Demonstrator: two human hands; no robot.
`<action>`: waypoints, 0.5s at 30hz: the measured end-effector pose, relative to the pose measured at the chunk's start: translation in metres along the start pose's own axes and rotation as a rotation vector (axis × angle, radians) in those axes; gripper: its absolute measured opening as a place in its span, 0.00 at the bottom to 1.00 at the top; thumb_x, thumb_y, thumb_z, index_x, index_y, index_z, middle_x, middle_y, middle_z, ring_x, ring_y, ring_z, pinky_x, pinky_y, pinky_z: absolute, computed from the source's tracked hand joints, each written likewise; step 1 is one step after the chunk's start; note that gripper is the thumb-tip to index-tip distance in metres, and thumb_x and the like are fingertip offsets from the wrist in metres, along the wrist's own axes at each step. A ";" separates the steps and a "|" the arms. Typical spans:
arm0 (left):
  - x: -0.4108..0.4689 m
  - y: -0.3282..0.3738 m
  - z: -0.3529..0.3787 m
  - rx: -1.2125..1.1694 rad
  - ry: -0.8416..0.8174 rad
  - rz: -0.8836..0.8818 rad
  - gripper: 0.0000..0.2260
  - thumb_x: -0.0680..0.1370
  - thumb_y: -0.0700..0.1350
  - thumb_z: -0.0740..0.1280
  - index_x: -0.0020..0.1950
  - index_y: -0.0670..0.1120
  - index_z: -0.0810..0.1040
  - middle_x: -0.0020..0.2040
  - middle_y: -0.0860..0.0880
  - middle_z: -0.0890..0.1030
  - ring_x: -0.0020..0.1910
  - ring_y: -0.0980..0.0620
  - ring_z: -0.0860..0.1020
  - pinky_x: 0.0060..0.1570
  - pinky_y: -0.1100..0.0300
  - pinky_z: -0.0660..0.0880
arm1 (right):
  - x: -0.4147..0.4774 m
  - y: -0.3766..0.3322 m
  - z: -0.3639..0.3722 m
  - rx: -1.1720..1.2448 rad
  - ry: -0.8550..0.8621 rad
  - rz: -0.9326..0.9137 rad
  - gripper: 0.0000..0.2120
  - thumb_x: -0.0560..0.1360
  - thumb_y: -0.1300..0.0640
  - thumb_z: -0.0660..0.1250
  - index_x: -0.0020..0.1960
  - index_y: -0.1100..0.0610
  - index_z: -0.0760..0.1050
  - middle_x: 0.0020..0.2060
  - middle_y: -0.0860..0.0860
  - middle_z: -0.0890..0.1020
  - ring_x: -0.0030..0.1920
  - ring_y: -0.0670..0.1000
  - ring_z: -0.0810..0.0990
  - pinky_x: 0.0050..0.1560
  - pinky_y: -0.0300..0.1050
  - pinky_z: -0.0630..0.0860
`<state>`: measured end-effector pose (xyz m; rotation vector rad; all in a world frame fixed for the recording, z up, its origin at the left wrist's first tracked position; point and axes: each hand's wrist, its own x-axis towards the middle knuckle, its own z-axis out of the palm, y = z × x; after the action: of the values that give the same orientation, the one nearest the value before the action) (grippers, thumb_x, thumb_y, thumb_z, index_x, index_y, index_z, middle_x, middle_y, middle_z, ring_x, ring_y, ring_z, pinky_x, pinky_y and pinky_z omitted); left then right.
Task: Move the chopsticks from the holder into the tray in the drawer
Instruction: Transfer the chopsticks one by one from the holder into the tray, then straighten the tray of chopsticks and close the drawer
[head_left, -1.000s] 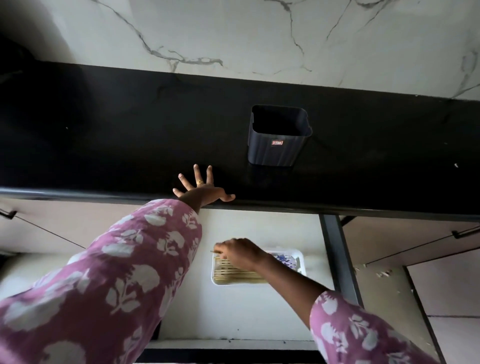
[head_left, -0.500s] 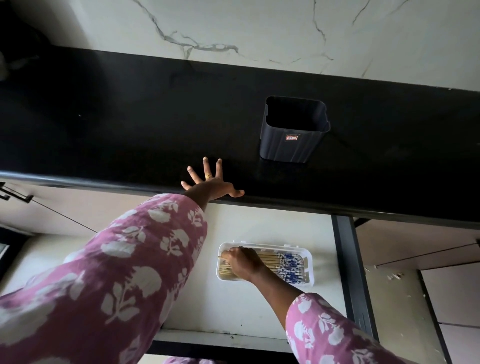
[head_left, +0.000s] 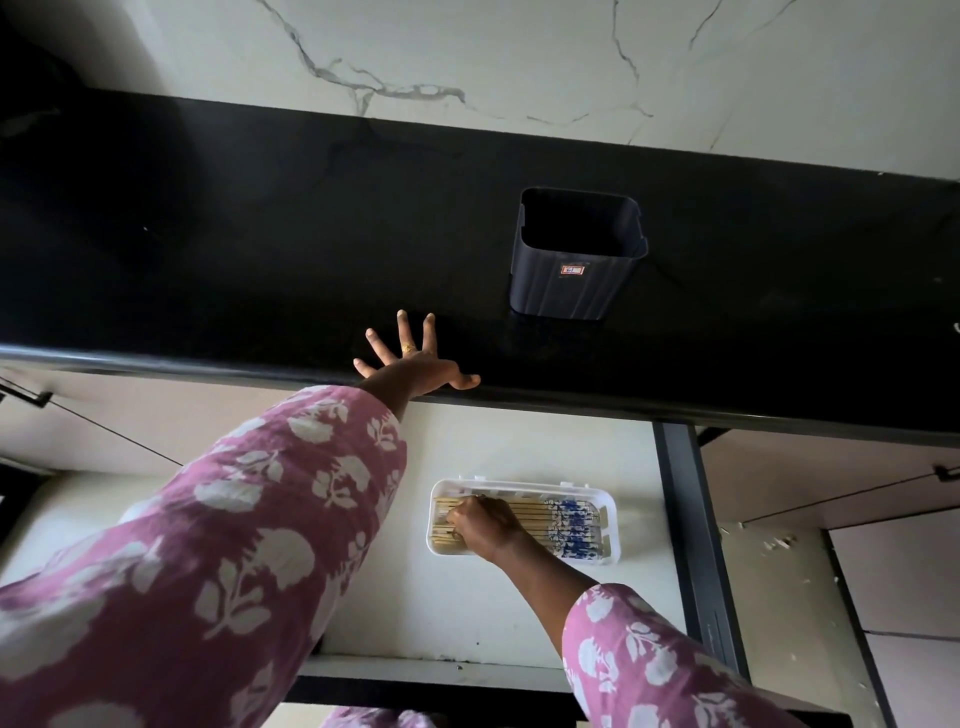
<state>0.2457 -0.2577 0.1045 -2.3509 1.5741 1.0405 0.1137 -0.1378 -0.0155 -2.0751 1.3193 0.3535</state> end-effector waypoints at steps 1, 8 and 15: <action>0.000 0.000 0.000 0.001 0.002 -0.002 0.48 0.69 0.69 0.65 0.75 0.60 0.35 0.75 0.53 0.30 0.72 0.34 0.30 0.68 0.31 0.38 | -0.001 -0.002 -0.002 0.047 -0.002 0.026 0.11 0.77 0.60 0.56 0.44 0.57 0.77 0.54 0.59 0.82 0.58 0.56 0.78 0.52 0.43 0.72; -0.005 0.003 0.000 0.017 0.023 -0.008 0.47 0.70 0.68 0.65 0.75 0.60 0.35 0.75 0.53 0.30 0.73 0.35 0.31 0.69 0.33 0.39 | -0.001 0.002 0.000 -0.157 0.090 -0.123 0.14 0.79 0.56 0.54 0.36 0.50 0.70 0.46 0.56 0.77 0.51 0.53 0.74 0.55 0.47 0.69; -0.003 0.001 0.002 -0.006 0.028 0.011 0.48 0.69 0.67 0.66 0.75 0.60 0.35 0.75 0.53 0.29 0.72 0.35 0.30 0.68 0.32 0.39 | -0.014 0.012 -0.006 -0.052 0.174 -0.045 0.11 0.78 0.59 0.59 0.55 0.60 0.77 0.56 0.57 0.79 0.58 0.56 0.77 0.55 0.48 0.74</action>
<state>0.2435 -0.2550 0.1050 -2.3739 1.5974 1.0204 0.0964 -0.1355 -0.0080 -2.2176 1.3736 0.1927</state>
